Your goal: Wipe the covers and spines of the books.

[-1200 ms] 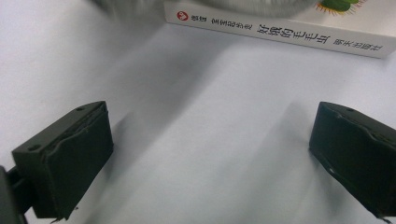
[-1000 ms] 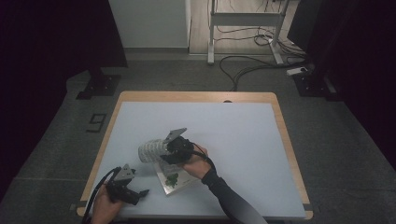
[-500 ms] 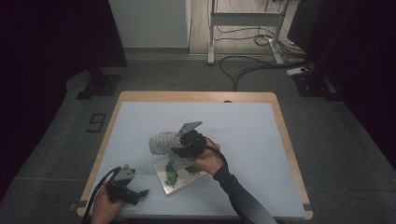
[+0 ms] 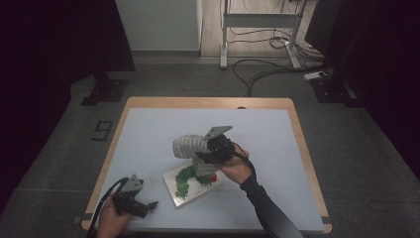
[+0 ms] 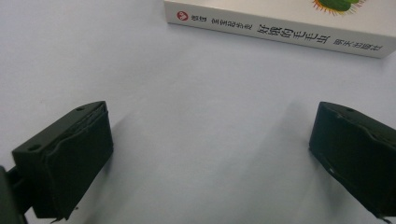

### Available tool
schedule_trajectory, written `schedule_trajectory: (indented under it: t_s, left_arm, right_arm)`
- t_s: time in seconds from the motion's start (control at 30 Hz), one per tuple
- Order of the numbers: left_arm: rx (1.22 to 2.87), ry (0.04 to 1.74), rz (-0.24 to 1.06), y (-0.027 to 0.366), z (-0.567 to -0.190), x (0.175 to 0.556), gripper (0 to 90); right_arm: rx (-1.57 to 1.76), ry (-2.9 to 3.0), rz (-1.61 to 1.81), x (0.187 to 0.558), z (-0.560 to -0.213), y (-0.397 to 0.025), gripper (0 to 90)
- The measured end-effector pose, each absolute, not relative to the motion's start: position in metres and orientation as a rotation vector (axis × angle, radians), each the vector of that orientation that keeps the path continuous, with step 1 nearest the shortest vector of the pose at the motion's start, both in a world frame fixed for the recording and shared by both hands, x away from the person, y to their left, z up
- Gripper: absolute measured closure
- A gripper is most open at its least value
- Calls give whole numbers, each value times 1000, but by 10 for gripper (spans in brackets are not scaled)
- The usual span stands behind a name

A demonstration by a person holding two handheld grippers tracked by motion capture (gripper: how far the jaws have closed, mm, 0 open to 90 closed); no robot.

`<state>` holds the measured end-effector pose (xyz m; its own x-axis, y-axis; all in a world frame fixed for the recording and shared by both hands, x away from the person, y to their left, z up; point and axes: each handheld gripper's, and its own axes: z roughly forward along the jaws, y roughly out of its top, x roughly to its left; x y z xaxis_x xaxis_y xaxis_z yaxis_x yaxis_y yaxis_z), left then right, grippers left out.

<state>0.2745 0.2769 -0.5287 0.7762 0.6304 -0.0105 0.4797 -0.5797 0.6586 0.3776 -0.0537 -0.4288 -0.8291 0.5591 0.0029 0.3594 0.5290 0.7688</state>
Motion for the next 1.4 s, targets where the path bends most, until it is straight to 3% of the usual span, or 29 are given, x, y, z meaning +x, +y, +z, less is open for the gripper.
schedule_trajectory:
  t_s: [0.67,1.4]
  left_arm:
    - [2304,821,296,277,-529,275,0]
    - [2303,822,296,277,-529,275,0]
  right_arm:
    - [868,2428,1134,373,-416,-114,548]
    - [1069,2274,1091,364,-411,-208,547]
